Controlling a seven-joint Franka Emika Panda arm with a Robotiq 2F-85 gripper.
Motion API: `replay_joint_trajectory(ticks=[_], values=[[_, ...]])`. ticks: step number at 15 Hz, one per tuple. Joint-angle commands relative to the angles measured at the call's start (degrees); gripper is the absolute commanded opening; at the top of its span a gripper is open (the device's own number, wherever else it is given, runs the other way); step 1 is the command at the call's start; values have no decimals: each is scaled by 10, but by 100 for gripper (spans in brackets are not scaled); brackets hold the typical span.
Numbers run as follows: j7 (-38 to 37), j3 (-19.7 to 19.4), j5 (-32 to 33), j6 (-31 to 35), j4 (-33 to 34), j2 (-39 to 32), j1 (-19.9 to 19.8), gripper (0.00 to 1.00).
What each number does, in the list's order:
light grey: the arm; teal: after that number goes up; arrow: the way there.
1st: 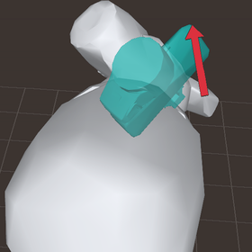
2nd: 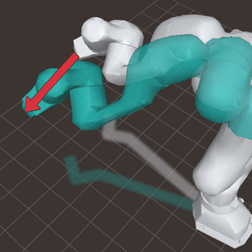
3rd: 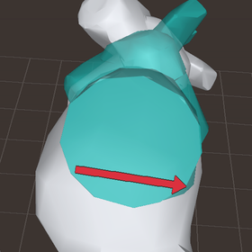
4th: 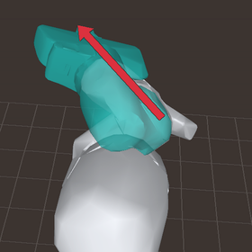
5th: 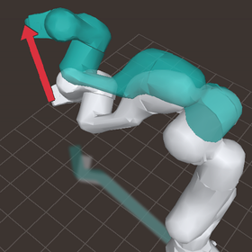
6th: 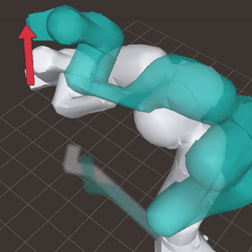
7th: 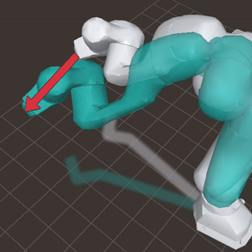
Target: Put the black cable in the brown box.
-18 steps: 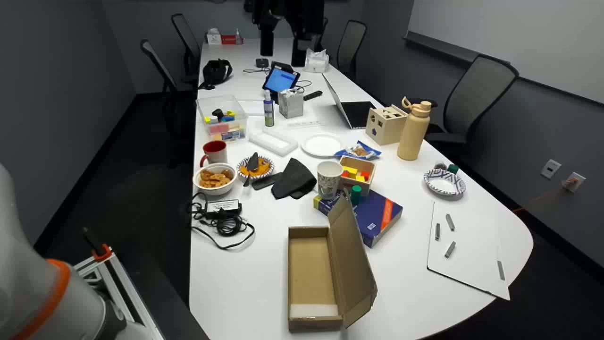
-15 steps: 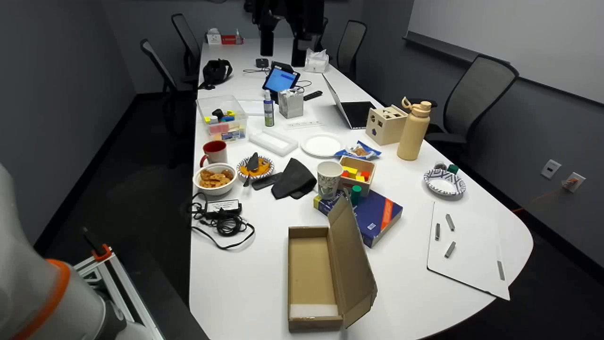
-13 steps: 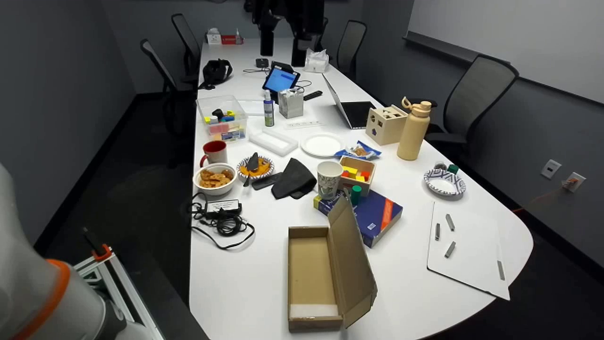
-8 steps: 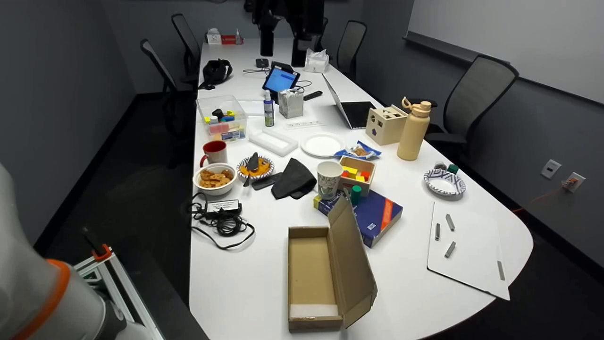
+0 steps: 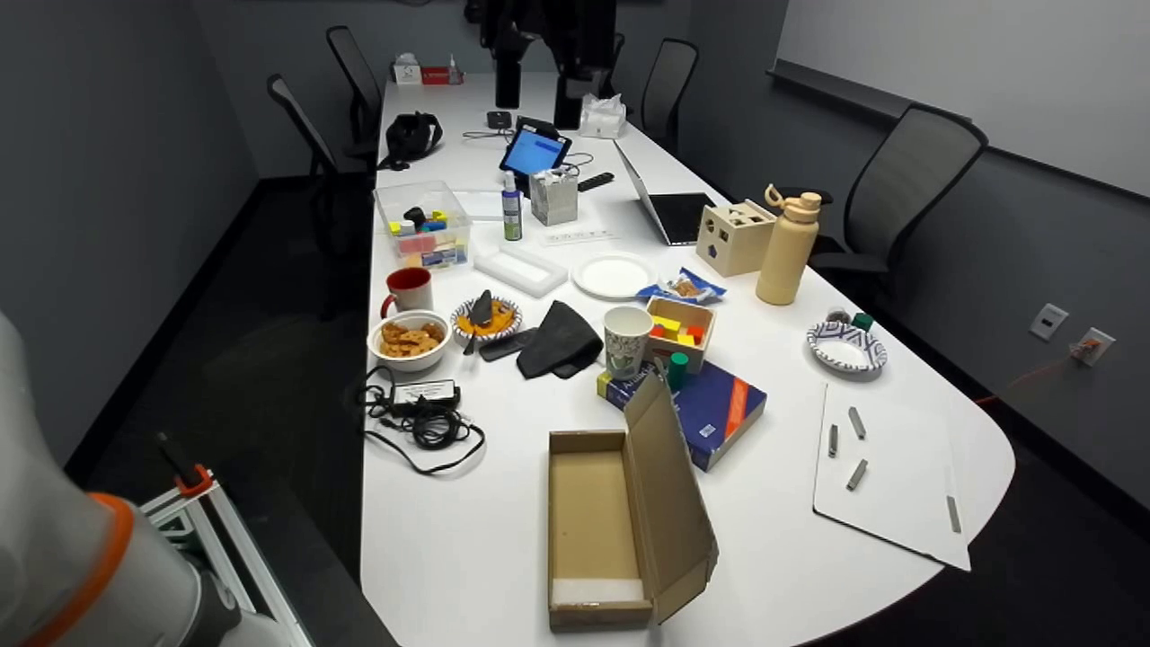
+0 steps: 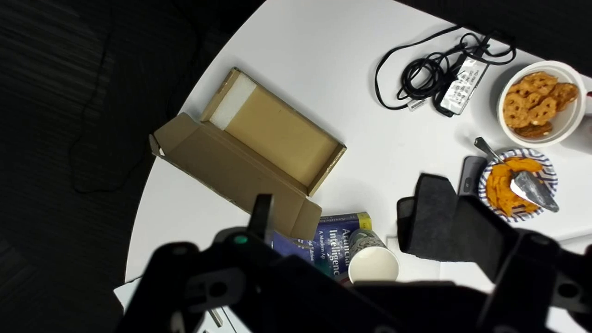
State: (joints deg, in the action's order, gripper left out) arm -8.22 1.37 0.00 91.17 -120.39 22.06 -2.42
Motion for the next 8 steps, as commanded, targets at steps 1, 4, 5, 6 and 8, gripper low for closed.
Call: replay_joint_trajectory(ticks=[1,4,5,6,8], values=[[-55,21,-19,52,3,-50,13,100],[-132,55,-48,119,-9,-108,33,100],[-157,66,-57,146,-11,-127,42,100],[-178,76,-67,174,-13,-150,52,100],[-219,94,-85,213,-11,-193,75,100]])
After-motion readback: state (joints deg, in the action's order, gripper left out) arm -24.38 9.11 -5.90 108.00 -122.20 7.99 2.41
